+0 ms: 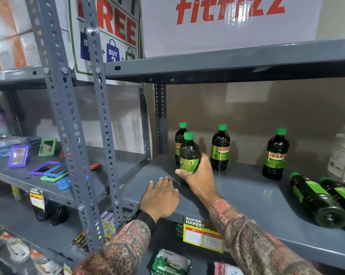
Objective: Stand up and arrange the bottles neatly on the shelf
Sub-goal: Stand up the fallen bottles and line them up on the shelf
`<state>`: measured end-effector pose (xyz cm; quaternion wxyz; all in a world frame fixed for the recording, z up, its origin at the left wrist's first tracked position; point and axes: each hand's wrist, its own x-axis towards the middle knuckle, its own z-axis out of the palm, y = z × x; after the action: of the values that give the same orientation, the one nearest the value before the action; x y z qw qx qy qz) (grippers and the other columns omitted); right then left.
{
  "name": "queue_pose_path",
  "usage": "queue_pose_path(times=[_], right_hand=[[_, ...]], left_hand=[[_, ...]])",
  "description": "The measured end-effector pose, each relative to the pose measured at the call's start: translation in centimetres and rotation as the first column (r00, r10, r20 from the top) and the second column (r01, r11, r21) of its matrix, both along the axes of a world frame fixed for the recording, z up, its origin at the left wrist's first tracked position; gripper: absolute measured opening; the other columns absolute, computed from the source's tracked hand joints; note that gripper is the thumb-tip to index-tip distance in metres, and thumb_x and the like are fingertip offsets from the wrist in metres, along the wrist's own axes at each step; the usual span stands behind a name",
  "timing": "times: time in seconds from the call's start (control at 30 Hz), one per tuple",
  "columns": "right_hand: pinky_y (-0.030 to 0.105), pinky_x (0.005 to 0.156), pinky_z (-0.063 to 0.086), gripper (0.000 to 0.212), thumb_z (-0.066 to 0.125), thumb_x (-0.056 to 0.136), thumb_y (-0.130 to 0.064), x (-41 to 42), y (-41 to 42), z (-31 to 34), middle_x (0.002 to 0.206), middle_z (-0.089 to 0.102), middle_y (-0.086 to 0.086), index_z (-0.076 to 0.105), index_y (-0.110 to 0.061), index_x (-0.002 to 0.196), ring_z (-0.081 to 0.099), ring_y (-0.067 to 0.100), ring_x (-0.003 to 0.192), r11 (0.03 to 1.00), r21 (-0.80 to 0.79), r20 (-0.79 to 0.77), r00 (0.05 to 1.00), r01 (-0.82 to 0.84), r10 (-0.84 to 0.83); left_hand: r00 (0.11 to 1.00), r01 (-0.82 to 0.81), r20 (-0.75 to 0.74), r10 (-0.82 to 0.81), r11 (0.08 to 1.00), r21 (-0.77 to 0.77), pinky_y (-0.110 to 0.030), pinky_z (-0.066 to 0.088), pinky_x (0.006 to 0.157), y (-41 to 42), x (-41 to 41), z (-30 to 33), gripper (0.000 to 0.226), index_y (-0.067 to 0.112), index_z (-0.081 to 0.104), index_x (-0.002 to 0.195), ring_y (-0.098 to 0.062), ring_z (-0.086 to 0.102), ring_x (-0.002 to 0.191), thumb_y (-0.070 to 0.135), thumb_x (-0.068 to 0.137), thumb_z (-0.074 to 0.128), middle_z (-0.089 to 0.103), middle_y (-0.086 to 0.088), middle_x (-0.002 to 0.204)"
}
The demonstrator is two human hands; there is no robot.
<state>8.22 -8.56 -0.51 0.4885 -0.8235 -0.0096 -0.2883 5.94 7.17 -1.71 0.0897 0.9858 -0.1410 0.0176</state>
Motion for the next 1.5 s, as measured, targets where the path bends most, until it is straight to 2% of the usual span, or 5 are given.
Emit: queue_pose_path(times=[0.67,0.9,1.07,1.27,1.5], right_hand=[[0.043,0.092,0.055,0.079,0.092,0.071,-0.046,-0.4,0.2,0.1,0.124,0.060,0.002,0.044,-0.020,0.128,0.062,0.022,0.109,0.992,-0.079,-0.001,0.995,0.098,-0.099],[0.040,0.098,0.052,0.071,0.087,0.081,-0.028,-0.8,0.3,0.3,0.123,0.064,0.001,0.046,-0.016,0.138,0.063,0.025,0.117,0.998,-0.064,-0.065,0.998,0.023,-0.027],[0.044,0.114,0.043,0.088,0.082,0.086,-0.036,-2.9,-1.0,1.3,0.153,0.050,0.011,0.035,-0.012,0.157,0.050,0.029,0.141,0.981,-0.185,-0.072,0.995,0.050,-0.065],[0.048,0.092,0.052,0.054,0.075,0.088,-0.037,-8.5,-8.0,3.7,0.126,0.057,0.014,0.051,-0.012,0.129,0.055,0.038,0.119,0.672,-0.647,0.004,0.882,0.361,-0.471],[0.051,0.103,0.040,0.067,0.063,0.085,-0.066,-13.0,-17.5,4.4,0.132,0.058,0.009,0.055,-0.019,0.133,0.054,0.033,0.125,0.276,-0.880,-0.034,0.529,0.386,-0.848]], left_hand=[[1.000,0.001,0.016,-0.001,1.000,-0.003,-0.046,0.000,0.132,0.1,0.3,-0.4,0.065,0.011,0.013,0.166,-0.019,0.004,0.162,0.042,0.108,0.016,0.008,-0.003,0.175],[0.998,0.046,0.041,-0.045,0.999,-0.022,-0.045,0.004,0.132,0.2,0.0,-0.4,0.062,0.009,0.020,0.164,-0.022,0.011,0.162,0.038,0.110,0.019,0.016,-0.007,0.174],[0.999,0.050,-0.020,-0.051,0.999,-0.018,-0.048,0.004,0.131,0.2,0.1,0.2,0.064,0.005,0.018,0.164,-0.025,0.011,0.161,0.038,0.109,0.021,0.015,-0.010,0.174],[0.996,0.083,-0.022,-0.083,0.997,-0.008,-0.053,0.005,0.130,-1.8,-0.5,0.3,0.066,0.004,0.022,0.163,-0.026,0.012,0.161,0.040,0.108,0.021,0.016,-0.011,0.174],[0.997,0.076,-0.010,-0.076,0.997,-0.019,-0.051,0.002,0.130,-2.0,-1.3,0.0,0.067,0.007,0.017,0.165,-0.023,0.008,0.162,0.042,0.108,0.018,0.011,-0.009,0.175]])
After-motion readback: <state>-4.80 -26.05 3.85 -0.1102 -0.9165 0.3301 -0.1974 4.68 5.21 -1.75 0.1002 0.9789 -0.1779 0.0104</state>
